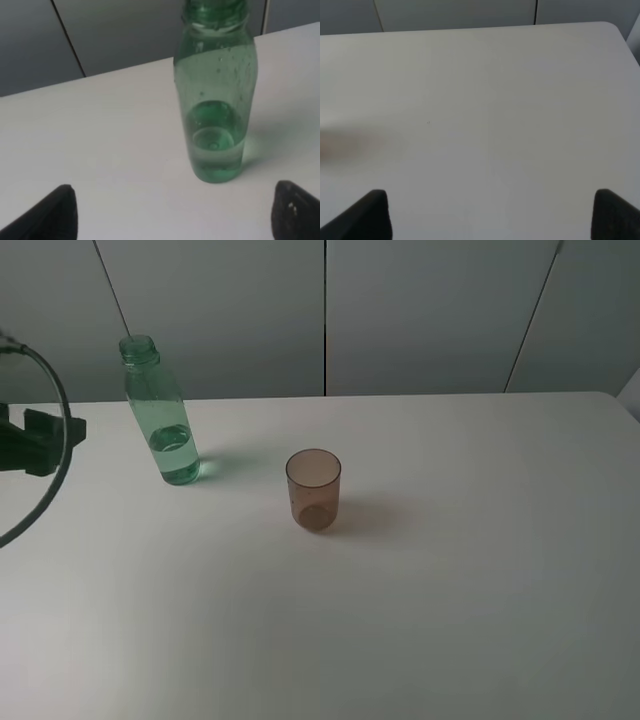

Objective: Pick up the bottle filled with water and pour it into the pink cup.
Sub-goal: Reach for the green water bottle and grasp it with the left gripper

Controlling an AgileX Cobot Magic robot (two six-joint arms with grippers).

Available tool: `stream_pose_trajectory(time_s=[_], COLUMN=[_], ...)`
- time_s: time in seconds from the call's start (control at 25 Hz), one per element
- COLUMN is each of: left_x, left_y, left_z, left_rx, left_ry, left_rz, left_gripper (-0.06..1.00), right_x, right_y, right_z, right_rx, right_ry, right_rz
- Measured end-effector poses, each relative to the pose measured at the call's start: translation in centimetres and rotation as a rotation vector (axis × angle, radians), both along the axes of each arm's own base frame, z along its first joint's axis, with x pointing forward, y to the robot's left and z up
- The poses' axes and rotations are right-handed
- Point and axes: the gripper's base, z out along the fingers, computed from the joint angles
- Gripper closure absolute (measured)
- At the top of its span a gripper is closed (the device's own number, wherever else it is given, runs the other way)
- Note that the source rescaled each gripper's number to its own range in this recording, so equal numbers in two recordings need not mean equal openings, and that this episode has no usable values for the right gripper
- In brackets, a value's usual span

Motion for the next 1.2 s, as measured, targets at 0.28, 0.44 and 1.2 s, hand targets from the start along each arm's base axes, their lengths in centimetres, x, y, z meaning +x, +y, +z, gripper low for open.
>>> stream_pose_trajectory(time_s=[0.28, 0.44, 1.2], left_x=[0.3, 1.1, 4.0], left_y=[-1.2, -1.5, -2.0], left_z=[-1.6, -2.8, -7.6], left_rx=[0.063, 0.090, 0.121], left_ry=[-0.080, -0.074, -0.170], left_rz=[-0.065, -0.075, -0.043], left_gripper=[-0.06, -0.06, -0.06], right_x=[0.0, 0.0, 0.0], right_y=[0.0, 0.0, 0.0], right_z=[0.0, 0.0, 0.0], right_rx=[0.000, 0.000, 0.000], right_ry=[0.000, 0.000, 0.000], right_rz=[0.000, 0.000, 0.000])
